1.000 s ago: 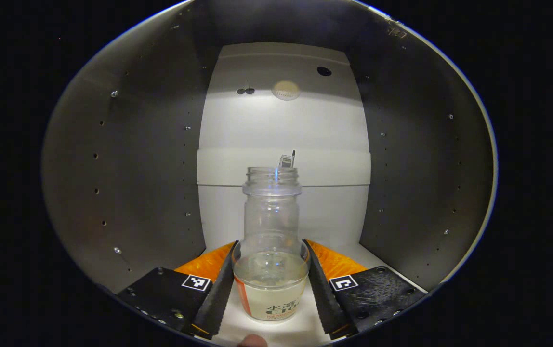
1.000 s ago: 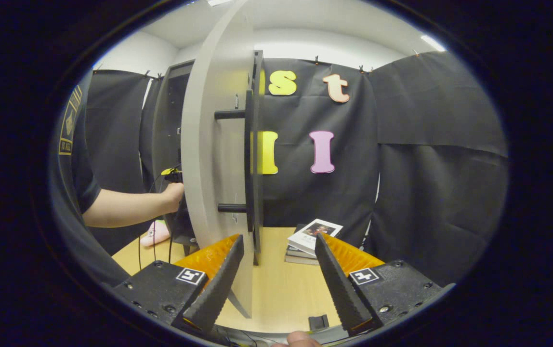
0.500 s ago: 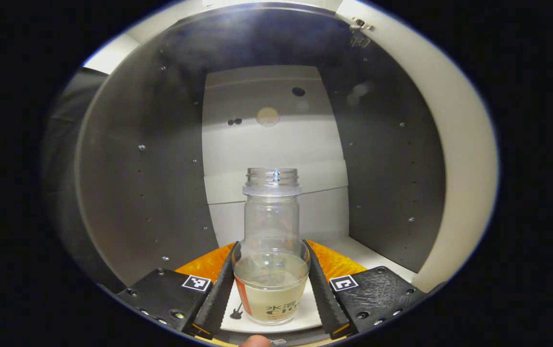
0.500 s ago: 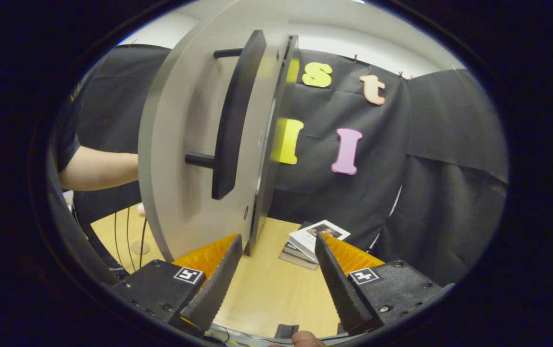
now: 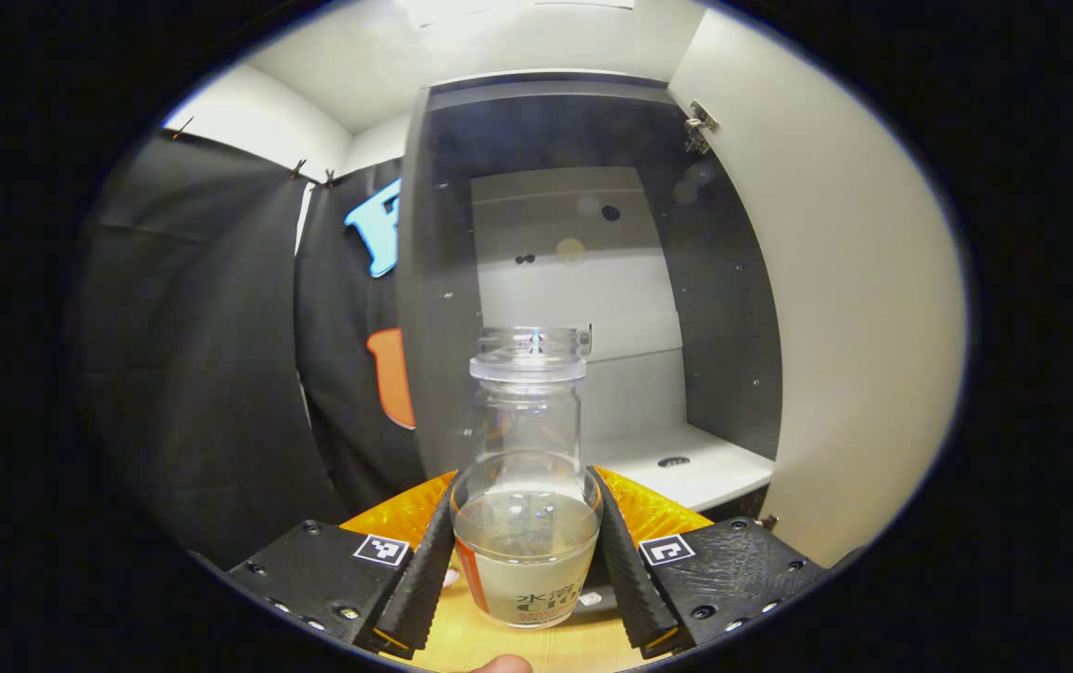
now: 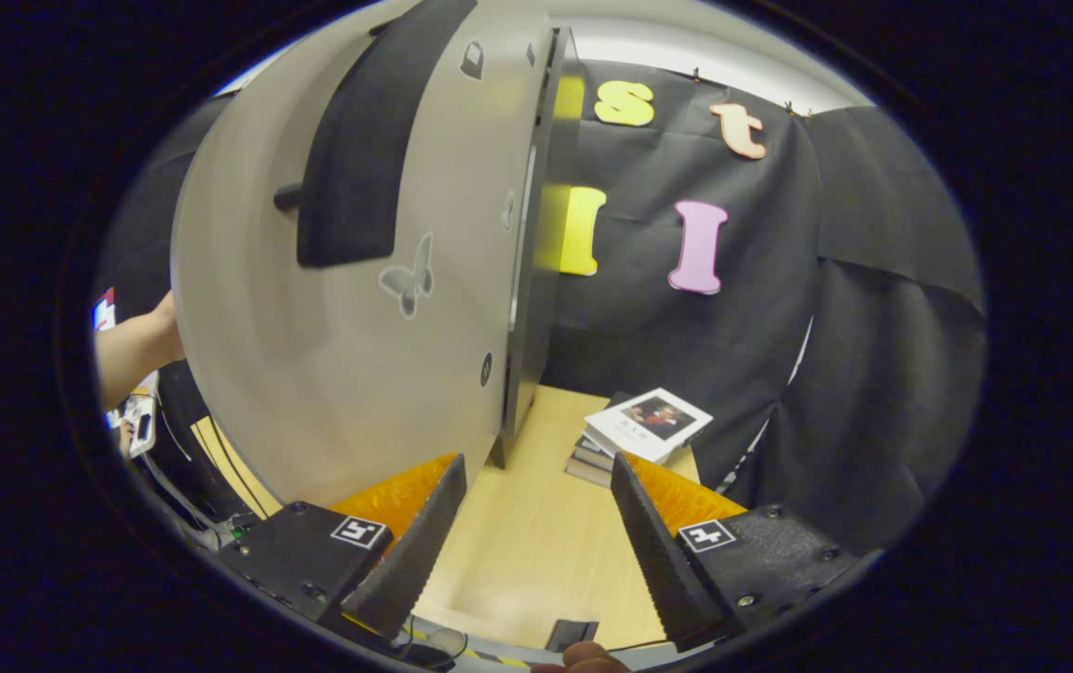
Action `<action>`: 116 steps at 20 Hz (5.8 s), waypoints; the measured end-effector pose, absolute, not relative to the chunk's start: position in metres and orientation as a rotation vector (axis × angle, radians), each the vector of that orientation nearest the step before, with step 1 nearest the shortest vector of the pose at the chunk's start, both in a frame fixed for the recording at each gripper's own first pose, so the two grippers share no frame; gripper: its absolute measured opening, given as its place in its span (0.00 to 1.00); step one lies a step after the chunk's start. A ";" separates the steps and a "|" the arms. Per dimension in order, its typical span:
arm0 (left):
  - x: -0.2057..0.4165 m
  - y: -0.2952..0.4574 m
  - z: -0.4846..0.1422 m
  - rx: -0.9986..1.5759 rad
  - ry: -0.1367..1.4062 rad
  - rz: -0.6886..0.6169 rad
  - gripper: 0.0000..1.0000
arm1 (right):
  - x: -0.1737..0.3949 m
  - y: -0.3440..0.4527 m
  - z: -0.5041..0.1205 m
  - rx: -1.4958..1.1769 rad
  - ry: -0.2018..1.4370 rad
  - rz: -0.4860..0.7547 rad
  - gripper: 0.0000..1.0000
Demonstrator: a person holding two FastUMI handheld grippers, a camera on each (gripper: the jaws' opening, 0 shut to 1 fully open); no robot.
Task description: Open the cabinet door with the right hand, grasp the bottle in the cabinet with the left hand and place it on the coaster, then close the cabinet door with the right hand.
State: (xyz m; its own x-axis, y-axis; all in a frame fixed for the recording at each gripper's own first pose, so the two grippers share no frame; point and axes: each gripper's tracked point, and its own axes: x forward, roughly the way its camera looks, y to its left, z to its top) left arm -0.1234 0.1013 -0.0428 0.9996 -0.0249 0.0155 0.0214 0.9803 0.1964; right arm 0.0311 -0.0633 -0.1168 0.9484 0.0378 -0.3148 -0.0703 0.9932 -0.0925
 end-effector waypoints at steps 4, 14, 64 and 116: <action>-0.171 0.147 -0.113 0.224 -0.046 -0.030 0.75 | -0.010 -0.061 -0.176 -0.022 0.442 -0.091 0.99; -0.190 0.233 -0.287 0.075 -0.012 0.052 0.75 | -0.079 -0.018 -0.316 -0.031 0.844 -0.082 0.99; -0.270 0.197 -0.086 0.202 0.004 0.143 0.96 | -0.005 -0.122 -0.103 0.277 0.262 -0.107 0.97; -0.314 0.210 -0.070 0.069 0.104 -0.118 0.95 | 0.109 0.210 0.004 0.146 0.120 0.230 0.96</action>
